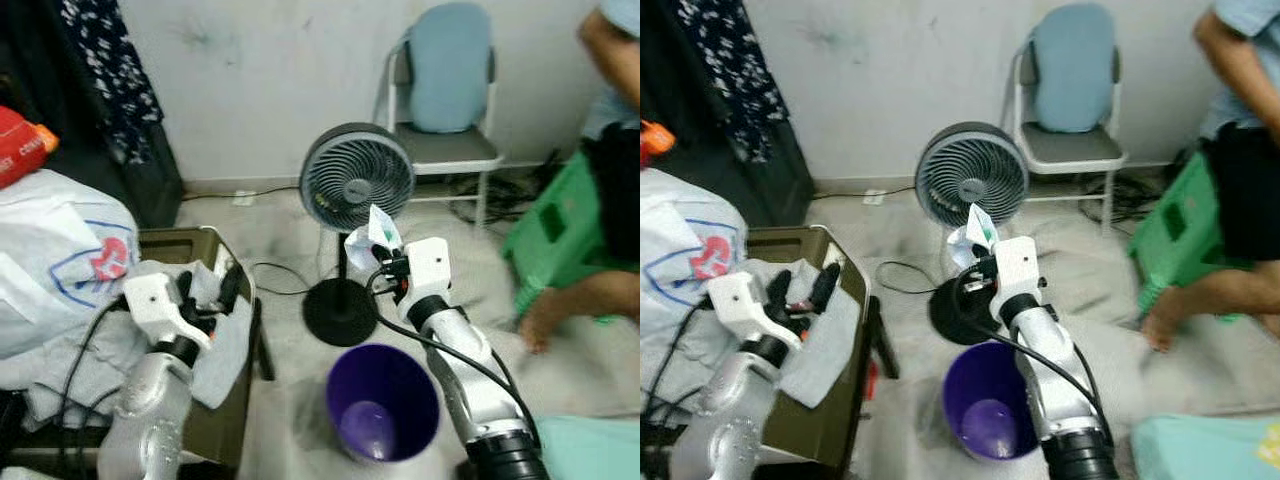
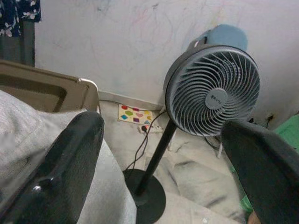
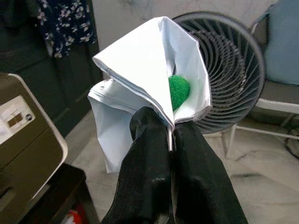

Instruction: Clean up the room

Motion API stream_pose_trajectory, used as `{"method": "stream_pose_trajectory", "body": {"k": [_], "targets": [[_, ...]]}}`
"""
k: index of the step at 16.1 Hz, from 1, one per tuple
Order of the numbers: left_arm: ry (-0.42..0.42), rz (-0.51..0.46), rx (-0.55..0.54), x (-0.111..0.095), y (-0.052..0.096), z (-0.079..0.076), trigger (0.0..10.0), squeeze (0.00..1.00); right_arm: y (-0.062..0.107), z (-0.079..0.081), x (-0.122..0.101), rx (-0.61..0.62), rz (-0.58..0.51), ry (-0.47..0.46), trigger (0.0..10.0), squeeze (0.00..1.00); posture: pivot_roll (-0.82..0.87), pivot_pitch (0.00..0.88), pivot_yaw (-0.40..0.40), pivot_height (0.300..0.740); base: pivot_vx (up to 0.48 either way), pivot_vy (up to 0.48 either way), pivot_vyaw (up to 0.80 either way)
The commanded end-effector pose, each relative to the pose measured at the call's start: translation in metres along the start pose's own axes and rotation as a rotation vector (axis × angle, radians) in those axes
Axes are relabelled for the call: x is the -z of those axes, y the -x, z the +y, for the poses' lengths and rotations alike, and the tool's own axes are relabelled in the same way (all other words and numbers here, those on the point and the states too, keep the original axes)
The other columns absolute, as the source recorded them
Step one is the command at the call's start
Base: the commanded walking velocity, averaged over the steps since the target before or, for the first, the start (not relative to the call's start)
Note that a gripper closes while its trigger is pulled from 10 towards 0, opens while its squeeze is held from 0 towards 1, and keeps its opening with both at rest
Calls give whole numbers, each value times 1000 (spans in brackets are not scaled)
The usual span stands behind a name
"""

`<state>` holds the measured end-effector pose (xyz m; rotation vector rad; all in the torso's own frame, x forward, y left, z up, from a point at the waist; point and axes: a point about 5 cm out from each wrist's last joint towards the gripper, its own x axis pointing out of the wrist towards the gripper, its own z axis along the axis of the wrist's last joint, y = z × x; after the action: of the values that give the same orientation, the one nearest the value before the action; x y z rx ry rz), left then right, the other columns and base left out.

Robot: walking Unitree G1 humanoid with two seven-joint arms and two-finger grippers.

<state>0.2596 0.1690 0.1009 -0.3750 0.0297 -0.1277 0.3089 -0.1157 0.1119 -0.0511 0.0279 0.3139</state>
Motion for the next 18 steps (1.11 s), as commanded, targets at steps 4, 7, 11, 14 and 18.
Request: {"method": "stream_pose_trajectory", "body": {"k": [4, 7, 11, 14, 18], "targets": [[-10, 19, -20, 1, 0, 2, 10000, 0, -1, -2, 0, 11, 4, -3, 10000, 0, -196, 28, 36, 740, 0, 0, -350], [-6, 39, -59, 4, -1, 5, 10000, 0, -1, -2, 0, 11, 2, -2, 10000, 0, -195, 27, 35, 740, 0, 0, 0], [3, 39, -55, 4, -2, 4, 10000, 0, -1, -2, 0, 9, 3, 2, 10000, 0, -195, 24, 35, 740, 0, 262, 0], [-5, 39, -49, 4, -2, 2, 10000, 0, -1, -2, 0, 6, 4, 5, 10000, 0, -195, 21, 34, 740, 0, 0, 0], [-23, 43, -34, 4, -2, 1, 10000, 0, -1, -1, 1, 3, 5, 7, 10000, 0, -195, 16, 35, 740, 0, -216, 0]]}}
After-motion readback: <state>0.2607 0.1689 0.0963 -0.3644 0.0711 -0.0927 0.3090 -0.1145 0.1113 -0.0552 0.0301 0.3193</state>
